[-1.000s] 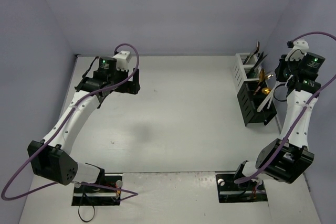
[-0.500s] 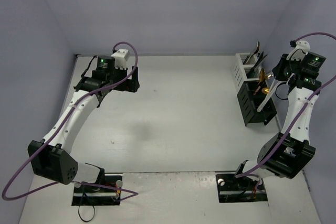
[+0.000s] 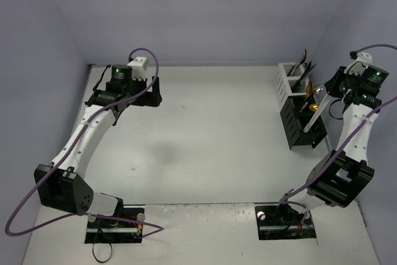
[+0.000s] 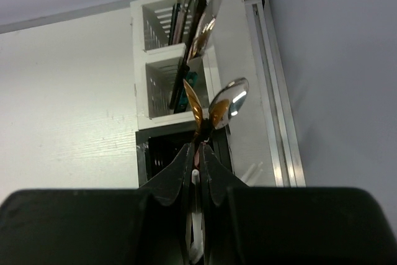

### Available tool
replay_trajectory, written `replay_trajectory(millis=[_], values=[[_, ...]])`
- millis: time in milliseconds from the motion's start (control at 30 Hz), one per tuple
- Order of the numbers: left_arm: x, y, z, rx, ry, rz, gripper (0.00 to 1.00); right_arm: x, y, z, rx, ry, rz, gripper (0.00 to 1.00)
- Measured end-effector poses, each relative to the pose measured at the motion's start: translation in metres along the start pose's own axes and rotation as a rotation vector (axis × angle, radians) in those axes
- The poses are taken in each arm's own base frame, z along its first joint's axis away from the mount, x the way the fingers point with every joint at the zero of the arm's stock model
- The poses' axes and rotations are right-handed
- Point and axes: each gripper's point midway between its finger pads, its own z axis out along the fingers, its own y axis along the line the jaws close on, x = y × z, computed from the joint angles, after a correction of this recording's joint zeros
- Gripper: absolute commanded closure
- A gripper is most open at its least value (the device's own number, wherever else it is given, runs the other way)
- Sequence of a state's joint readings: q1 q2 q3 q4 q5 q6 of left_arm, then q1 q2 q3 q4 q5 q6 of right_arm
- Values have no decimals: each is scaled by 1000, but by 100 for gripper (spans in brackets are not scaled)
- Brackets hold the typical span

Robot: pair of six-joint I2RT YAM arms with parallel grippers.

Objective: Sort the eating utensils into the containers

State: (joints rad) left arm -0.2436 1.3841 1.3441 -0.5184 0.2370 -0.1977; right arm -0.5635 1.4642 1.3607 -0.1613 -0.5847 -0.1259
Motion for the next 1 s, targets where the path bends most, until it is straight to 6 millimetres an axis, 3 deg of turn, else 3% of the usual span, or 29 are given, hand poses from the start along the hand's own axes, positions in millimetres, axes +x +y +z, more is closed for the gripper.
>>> replay_trajectory(millis=[100,200,300,367,533,700,767,833,900,1000], values=[[-3,9,-1,-19,-10,-57,10,18,-11,0,11,14,50,100],[-3,22,0,-45,-19,-118,10,38,-18,-1,20,39,93,72],[-2,30,2,-62,-15,-158,10,53,-19,-2,15,58,124,53],[-1,31,3,-65,-12,-174,10,57,-16,-3,3,62,132,49],[4,32,6,-70,11,-180,10,47,-6,-9,-31,30,132,35],[15,36,11,-84,58,-162,10,9,15,-23,-63,-54,67,22],[18,38,11,-88,67,-150,10,-13,40,-28,-101,-98,1,17],[18,39,11,-94,70,-135,10,-30,80,-31,-153,-139,-93,11],[20,42,10,-106,74,-120,10,-38,132,-32,-229,-163,-184,8],[24,47,9,-130,91,-103,10,-29,214,-30,-386,-158,-294,3]])
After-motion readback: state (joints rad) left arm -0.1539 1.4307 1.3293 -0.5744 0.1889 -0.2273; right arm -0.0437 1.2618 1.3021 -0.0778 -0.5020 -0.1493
